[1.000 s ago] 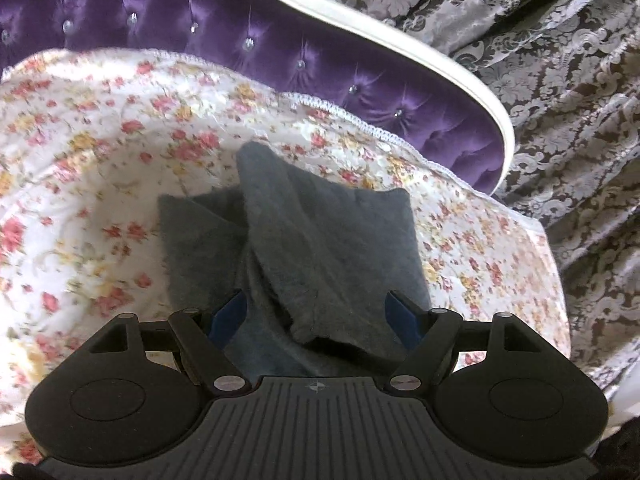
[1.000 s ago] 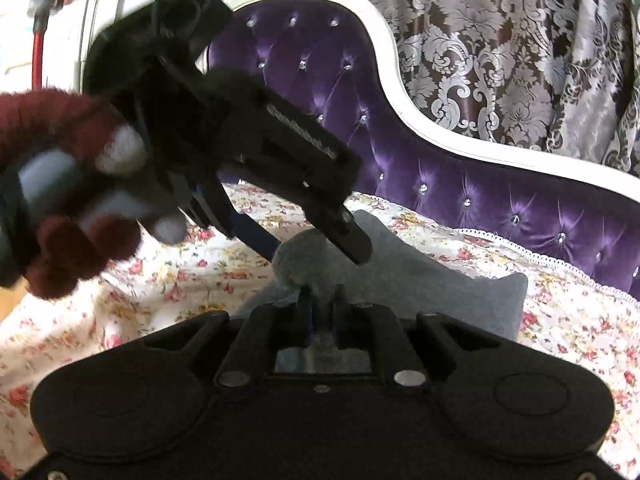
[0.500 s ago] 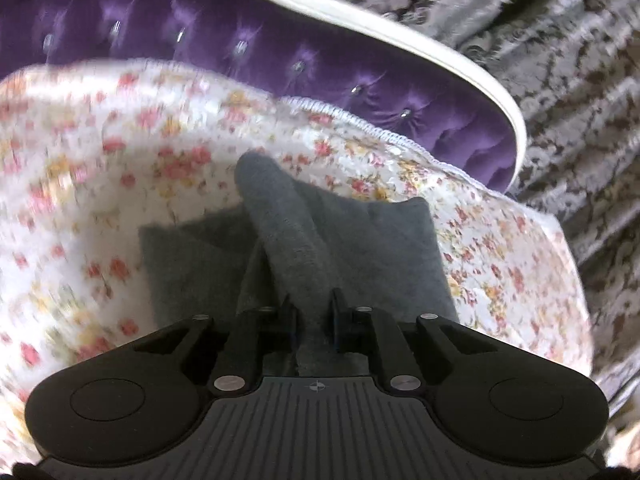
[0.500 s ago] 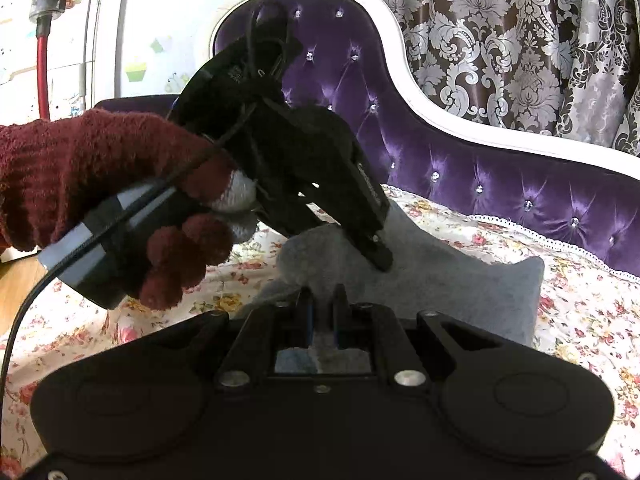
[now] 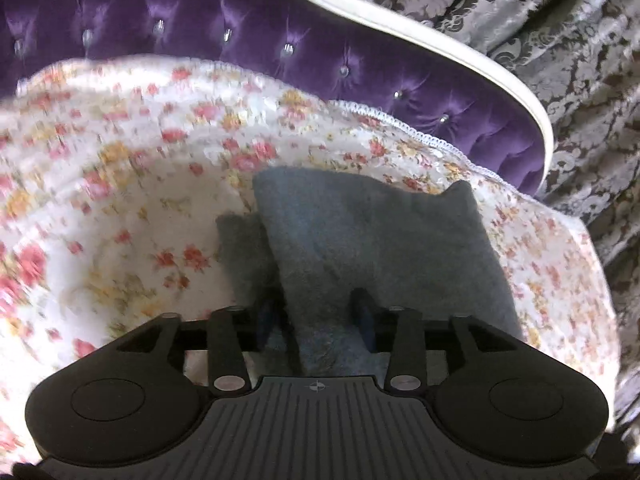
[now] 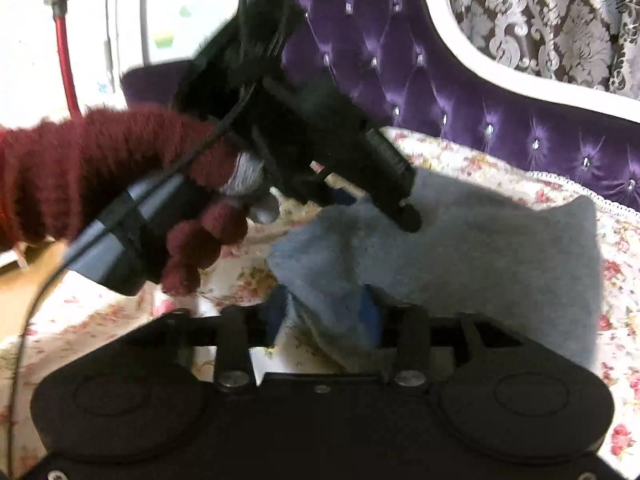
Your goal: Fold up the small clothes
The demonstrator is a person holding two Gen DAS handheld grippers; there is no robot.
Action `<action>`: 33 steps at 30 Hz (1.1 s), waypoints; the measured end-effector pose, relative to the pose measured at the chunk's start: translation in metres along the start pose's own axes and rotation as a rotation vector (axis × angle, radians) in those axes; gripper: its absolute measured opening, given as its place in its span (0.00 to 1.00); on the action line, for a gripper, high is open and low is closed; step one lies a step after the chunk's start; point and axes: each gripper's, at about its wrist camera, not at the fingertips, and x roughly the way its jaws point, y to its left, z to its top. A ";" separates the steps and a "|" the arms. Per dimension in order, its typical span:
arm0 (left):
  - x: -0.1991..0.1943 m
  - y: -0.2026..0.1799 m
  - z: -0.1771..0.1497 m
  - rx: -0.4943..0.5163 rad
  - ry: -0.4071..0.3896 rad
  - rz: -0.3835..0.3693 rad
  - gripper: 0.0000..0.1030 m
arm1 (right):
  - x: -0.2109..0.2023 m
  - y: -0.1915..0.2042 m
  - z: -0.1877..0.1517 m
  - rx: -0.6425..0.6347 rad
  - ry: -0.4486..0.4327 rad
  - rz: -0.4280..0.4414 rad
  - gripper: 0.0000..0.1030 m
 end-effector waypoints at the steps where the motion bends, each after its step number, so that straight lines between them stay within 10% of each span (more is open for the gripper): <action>1: -0.005 -0.003 0.000 0.028 -0.018 0.025 0.50 | -0.008 -0.004 0.001 0.003 -0.012 0.006 0.59; 11: -0.049 -0.032 -0.025 0.116 -0.106 0.014 0.64 | -0.047 -0.069 0.018 0.148 -0.089 -0.084 0.69; 28: -0.025 -0.018 -0.063 0.064 0.024 0.032 0.66 | 0.065 -0.198 0.034 0.432 0.124 -0.088 0.70; 33: -0.038 -0.015 -0.061 0.025 -0.002 -0.002 0.66 | 0.043 -0.197 0.043 0.415 0.027 -0.064 0.71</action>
